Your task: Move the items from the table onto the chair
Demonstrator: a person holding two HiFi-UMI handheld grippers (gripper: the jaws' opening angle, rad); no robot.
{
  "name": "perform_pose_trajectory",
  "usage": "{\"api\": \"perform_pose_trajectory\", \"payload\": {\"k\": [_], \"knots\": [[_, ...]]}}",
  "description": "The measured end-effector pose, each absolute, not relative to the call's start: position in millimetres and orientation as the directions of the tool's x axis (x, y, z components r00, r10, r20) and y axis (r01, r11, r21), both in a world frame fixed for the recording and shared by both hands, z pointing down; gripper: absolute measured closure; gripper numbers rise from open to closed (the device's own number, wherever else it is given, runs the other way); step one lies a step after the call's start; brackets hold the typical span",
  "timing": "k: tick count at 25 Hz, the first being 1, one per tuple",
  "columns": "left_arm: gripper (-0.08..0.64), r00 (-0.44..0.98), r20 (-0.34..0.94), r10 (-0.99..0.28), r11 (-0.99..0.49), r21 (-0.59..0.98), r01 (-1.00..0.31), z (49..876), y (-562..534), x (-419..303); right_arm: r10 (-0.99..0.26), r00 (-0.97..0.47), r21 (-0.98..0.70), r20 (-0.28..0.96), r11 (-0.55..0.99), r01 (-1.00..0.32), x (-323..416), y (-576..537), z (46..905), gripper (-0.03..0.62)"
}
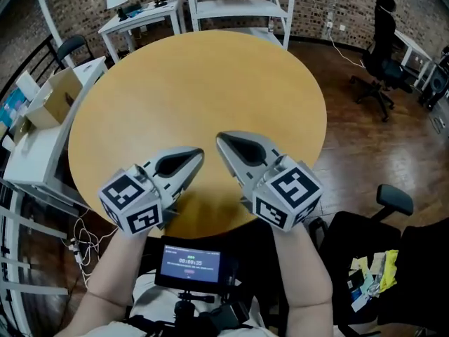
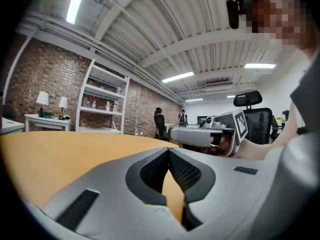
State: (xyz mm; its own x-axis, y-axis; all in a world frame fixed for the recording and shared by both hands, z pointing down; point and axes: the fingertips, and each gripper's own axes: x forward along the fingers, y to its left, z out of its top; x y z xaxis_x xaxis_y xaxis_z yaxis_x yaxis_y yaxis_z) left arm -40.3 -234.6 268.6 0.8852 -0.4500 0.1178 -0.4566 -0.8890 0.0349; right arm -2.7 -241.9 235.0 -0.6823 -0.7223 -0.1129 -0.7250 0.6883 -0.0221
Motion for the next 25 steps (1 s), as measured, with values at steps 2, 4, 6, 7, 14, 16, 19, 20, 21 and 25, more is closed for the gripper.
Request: {"api": "perform_pose_trajectory", "payload": {"k": [2, 4, 6, 7, 14, 16, 19, 20, 21, 25], "knots": [[0.549, 0.862, 0.116, -0.494, -0.864, 0.042, -0.501, 271, -244, -70, -0.7, -0.707, -0.021, -0.099, 0.712, -0.702, -27, -250, 240, 0.592], [0.549, 0.839, 0.117, -0.531, -0.841, 0.049, -0.538, 275, -252, -96, -0.682, -0.728, -0.017, -0.076, 0.731, -0.683, -49, -256, 247, 0.592], [0.549, 0.819, 0.119, -0.561, -0.82, 0.055, -0.569, 280, -258, -119, -0.665, -0.746, -0.013, -0.043, 0.747, -0.665, -69, -262, 257, 0.592], [0.549, 0.81, 0.12, -0.574, -0.811, 0.059, -0.583, 283, -261, -129, -0.657, -0.754, -0.013, -0.027, 0.754, -0.656, -78, -264, 261, 0.592], [0.549, 0.76, 0.112, -0.64, -0.756, 0.09, -0.649, 295, -277, -188, -0.598, -0.801, -0.008, 0.038, 0.801, -0.598, -138, -282, 278, 0.592], [0.549, 0.756, 0.107, -0.645, -0.75, 0.101, -0.654, 297, -279, -197, -0.59, -0.805, -0.003, 0.055, 0.807, -0.591, -149, -285, 282, 0.592], [0.549, 0.766, 0.097, -0.635, -0.759, 0.103, -0.642, 297, -282, -203, -0.596, -0.799, 0.002, 0.081, 0.801, -0.598, -157, -289, 287, 0.592], [0.549, 0.772, 0.096, -0.629, -0.765, 0.1, -0.636, 297, -284, -203, -0.603, -0.792, 0.005, 0.092, 0.796, -0.606, -157, -291, 289, 0.592], [0.549, 0.777, 0.096, -0.622, -0.771, 0.097, -0.629, 298, -285, -202, -0.611, -0.785, 0.006, 0.104, 0.789, -0.614, -156, -293, 293, 0.592], [0.549, 0.793, 0.106, -0.6, -0.789, 0.085, -0.608, 303, -288, -192, -0.635, -0.759, 0.0, 0.143, 0.767, -0.642, -145, -297, 303, 0.592]]}}
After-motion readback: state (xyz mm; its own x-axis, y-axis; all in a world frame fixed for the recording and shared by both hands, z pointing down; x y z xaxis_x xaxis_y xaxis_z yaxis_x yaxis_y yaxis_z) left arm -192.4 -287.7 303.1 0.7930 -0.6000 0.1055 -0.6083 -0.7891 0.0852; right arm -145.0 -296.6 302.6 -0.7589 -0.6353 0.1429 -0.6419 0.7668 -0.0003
